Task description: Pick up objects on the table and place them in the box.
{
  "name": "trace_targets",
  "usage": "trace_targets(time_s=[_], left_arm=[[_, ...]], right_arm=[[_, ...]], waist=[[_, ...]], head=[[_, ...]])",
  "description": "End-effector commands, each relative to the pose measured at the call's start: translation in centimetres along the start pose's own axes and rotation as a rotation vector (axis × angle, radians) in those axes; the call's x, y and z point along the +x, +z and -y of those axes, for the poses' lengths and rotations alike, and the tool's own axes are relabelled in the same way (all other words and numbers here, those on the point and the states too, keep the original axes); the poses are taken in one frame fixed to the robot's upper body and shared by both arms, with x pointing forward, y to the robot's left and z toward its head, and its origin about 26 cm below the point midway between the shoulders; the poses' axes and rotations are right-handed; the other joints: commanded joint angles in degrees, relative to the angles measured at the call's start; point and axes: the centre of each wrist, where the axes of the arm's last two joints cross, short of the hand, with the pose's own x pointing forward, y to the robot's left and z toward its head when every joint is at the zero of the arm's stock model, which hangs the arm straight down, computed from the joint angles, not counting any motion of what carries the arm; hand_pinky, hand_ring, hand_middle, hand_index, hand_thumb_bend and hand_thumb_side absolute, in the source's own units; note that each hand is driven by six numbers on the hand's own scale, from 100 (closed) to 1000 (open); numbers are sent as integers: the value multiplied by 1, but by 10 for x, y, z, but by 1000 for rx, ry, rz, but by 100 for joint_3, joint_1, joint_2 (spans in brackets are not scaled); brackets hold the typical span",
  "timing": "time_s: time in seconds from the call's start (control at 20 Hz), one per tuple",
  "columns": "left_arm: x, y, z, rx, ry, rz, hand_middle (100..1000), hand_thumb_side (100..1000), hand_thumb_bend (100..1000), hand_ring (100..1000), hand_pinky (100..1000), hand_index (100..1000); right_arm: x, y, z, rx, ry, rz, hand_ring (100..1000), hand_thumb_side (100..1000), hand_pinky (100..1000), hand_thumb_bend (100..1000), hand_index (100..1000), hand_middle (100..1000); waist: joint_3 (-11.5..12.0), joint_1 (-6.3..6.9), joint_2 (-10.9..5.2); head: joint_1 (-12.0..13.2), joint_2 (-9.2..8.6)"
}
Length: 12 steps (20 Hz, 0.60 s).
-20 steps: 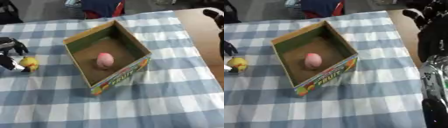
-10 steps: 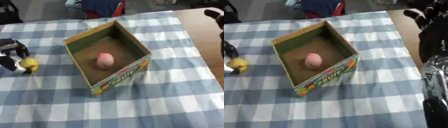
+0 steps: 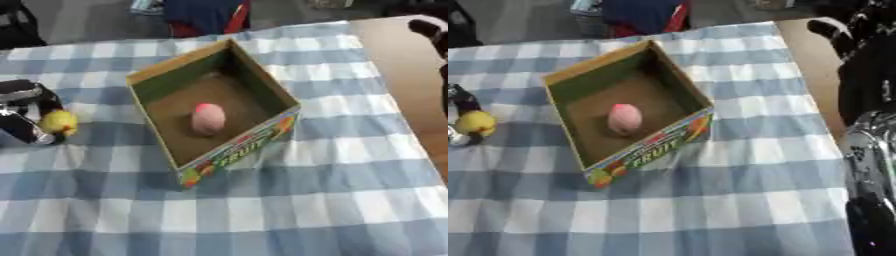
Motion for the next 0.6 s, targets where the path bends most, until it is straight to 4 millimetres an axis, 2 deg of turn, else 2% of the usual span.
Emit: trace_targets(time_s=[0.05,0.3,0.6], left_arm=[[-1,8,-13,21,-16,-7,451,180,304,590,243,632],[1,11,-18,33,-31,-7,441,155,176,571,226,623],[2,16,-26,45,-44,-8,447,151,127,570,224,629]], right_arm=[[9,-3,-1,10,8,33,695,1000,686,100,727,599],[9,-3,-1,10,8,31,695,1000,686,100,727,599],[8,-2,-1,8,6,27,696,1000,686,100,727,599]], waist=[[1,-10,-97],[21,-9,-117],[36,-14,-168]], head=[[4,-34],[-3,-19],[-27,-2]])
